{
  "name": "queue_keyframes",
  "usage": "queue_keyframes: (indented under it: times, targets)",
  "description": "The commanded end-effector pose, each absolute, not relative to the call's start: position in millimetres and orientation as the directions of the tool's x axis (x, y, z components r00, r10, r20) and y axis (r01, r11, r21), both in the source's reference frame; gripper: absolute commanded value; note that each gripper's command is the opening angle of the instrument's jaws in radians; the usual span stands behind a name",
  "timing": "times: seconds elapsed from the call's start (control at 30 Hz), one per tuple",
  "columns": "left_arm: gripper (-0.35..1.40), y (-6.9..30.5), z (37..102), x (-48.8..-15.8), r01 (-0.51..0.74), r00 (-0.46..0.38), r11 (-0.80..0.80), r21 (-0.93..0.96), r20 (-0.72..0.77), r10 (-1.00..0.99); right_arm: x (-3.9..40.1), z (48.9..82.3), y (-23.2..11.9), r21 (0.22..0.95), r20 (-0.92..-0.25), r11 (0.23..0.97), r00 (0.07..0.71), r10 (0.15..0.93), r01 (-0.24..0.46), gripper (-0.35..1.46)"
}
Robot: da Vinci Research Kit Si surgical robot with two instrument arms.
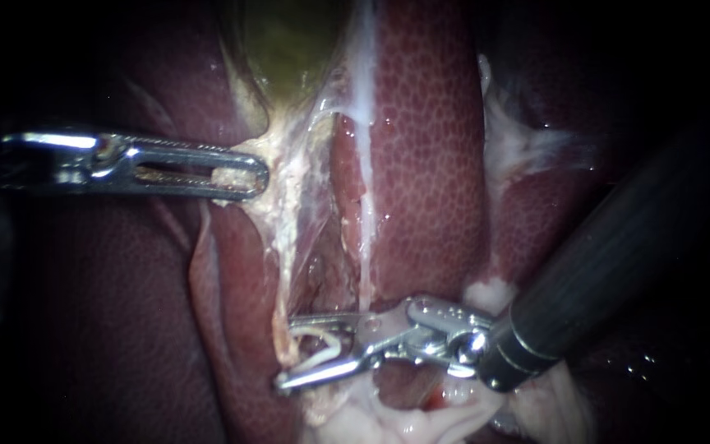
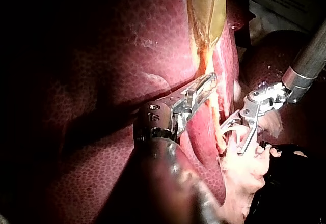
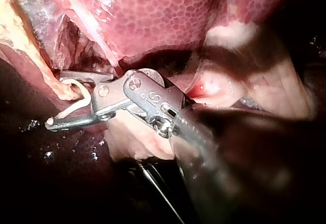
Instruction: Clipping first clip left tube
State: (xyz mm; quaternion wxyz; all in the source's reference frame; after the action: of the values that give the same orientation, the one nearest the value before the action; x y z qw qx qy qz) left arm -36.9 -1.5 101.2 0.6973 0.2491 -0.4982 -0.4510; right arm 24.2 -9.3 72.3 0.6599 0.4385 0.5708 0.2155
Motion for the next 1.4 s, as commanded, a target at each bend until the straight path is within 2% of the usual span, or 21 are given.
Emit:
queue_keyframes:
  times: [0.03,0.37,0.87,1.4]
  targets:
    - [-0.35,-1.5,101.3,-36.9,0.380,0.097,0.469,0.797,0.470,-0.877,24.2,72.0,-9.3,0.828,-0.559,0.515,0.255,0.789,0.223,0.60]
    - [-0.35,-1.4,101.5,-36.6,0.379,0.098,0.470,0.797,0.470,-0.877,24.8,71.1,-9.7,0.847,-0.514,0.443,0.239,0.824,0.294,0.60]
    - [-0.35,-1.4,101.5,-36.6,0.379,0.098,0.470,0.797,0.470,-0.877,26.3,71.5,-8.9,0.853,-0.505,0.442,0.229,0.832,0.277,0.58]
    - [-0.35,-1.5,101.4,-36.5,0.379,0.098,0.470,0.797,0.470,-0.877,25.7,70.9,-7.5,0.858,-0.497,0.438,0.219,0.840,0.268,0.54]
